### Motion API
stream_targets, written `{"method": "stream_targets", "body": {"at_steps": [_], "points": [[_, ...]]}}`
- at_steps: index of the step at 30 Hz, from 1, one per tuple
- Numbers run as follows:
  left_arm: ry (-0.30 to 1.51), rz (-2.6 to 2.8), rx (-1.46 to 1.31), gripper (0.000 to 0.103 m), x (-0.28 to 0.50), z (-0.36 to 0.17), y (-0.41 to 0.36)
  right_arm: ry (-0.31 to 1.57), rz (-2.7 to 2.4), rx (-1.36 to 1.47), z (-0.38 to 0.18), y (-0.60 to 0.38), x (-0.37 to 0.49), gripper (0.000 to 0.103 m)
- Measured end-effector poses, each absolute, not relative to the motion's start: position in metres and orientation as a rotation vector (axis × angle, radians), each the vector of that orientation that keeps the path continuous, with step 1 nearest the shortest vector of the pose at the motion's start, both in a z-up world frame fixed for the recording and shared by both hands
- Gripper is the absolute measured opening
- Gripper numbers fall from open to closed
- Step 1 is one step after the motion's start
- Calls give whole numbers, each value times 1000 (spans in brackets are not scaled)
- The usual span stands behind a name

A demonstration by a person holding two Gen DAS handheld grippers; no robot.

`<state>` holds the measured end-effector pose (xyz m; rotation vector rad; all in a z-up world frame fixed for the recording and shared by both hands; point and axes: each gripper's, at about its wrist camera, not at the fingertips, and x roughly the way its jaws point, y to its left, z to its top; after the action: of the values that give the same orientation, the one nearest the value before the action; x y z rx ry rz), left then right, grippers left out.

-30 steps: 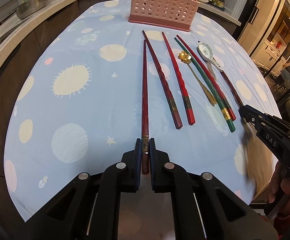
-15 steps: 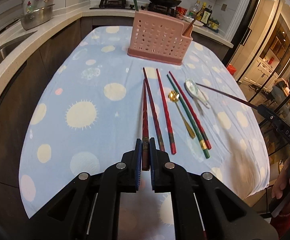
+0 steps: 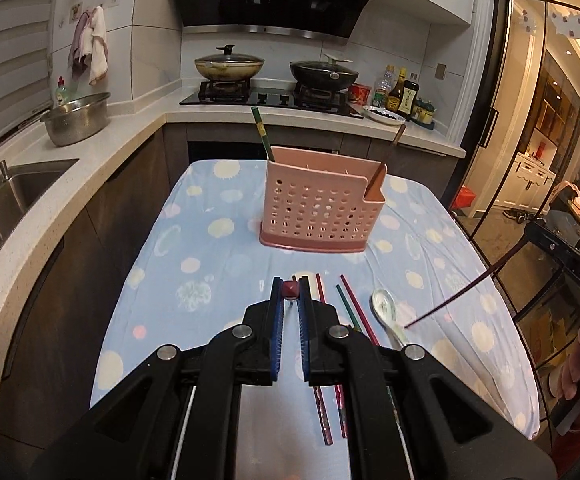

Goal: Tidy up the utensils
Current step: 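Lift both dark red chopsticks and carry them over the pink holder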

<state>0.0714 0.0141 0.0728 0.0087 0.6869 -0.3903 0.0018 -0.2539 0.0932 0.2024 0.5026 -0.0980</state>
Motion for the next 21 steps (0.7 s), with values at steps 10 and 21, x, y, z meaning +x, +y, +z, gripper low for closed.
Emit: {"method": "stream_targets", "body": {"at_steps": [10,21], "points": [[617,-403,1,7,99,104,-3,459,-81,206,114,-262,32,7],[478,-409,-4,7,135,165,-22,379,-60,227,159,-277,80,7]]}}
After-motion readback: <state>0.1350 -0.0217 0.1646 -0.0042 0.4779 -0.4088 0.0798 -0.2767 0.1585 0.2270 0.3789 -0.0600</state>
